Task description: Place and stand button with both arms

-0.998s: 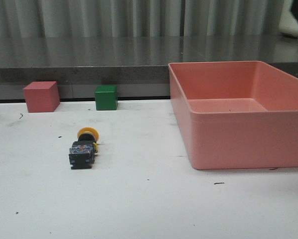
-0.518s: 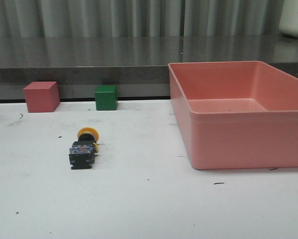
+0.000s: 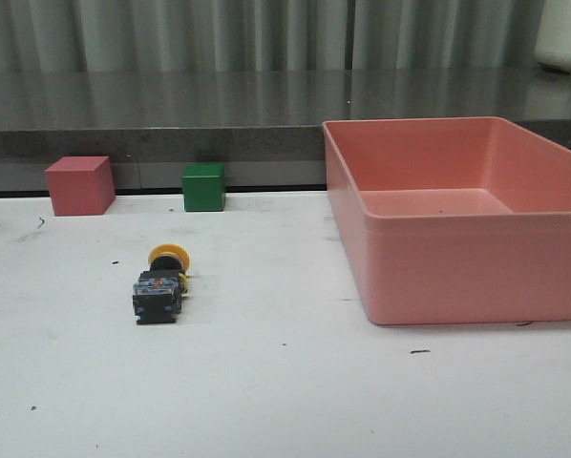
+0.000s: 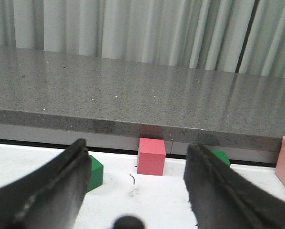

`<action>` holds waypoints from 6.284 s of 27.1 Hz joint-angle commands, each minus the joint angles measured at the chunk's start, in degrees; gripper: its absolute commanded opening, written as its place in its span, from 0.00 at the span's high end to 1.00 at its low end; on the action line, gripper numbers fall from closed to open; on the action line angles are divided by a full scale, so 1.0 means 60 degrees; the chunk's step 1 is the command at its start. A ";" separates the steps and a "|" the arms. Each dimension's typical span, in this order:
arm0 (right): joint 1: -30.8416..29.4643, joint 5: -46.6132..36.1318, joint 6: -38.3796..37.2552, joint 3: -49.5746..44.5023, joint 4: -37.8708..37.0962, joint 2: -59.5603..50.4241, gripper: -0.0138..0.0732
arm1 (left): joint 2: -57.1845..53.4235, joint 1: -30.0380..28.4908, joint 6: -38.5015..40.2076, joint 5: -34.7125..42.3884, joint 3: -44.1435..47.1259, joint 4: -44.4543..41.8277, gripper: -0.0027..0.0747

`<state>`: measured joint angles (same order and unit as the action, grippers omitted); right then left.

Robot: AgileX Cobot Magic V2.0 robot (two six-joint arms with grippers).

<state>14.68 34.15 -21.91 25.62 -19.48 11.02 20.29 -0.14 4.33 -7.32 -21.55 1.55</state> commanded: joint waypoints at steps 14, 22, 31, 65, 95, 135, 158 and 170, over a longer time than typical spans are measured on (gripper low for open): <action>-0.0079 -0.0764 0.0063 0.0205 -0.0289 0.0073 0.91 | 0.1085 0.0023 0.0004 0.1220 -0.1253 0.0086 0.43; -0.0079 -0.0764 0.0063 0.0205 -0.0289 0.0073 0.91 | 0.3798 0.1587 -0.0002 -0.0539 -0.3595 0.0086 0.43; -0.0079 -0.0764 0.0063 0.0205 -0.0289 0.0073 0.91 | 0.8514 0.3990 -0.0002 -0.3408 -0.6370 0.0086 0.42; -0.0079 -0.0764 0.0063 0.0205 -0.0289 0.0073 0.91 | 1.6790 0.4276 0.1325 -0.8414 -1.2479 0.0592 0.23; -0.0079 -0.0764 0.0063 0.0205 -0.0289 0.0073 0.91 | 1.4086 0.4628 0.1253 -0.4417 -1.0185 -0.0332 0.74; -0.0079 -0.0764 0.0063 0.0205 -0.0289 0.0073 0.91 | 1.4640 0.2334 0.1105 1.4175 -0.1151 -0.1928 0.75; -0.0079 -0.0764 0.0063 0.0205 -0.0289 0.0073 0.91 | 1.5059 0.2334 0.1105 1.4088 -0.1151 -0.2402 0.34; -0.0079 -0.0764 0.0063 0.0205 -0.0289 0.0073 0.91 | 1.3069 0.2316 0.1105 1.2431 -0.1151 -0.2443 0.34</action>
<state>14.68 34.15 -21.91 25.36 -19.61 10.77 105.49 13.59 10.85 64.81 -27.79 -13.69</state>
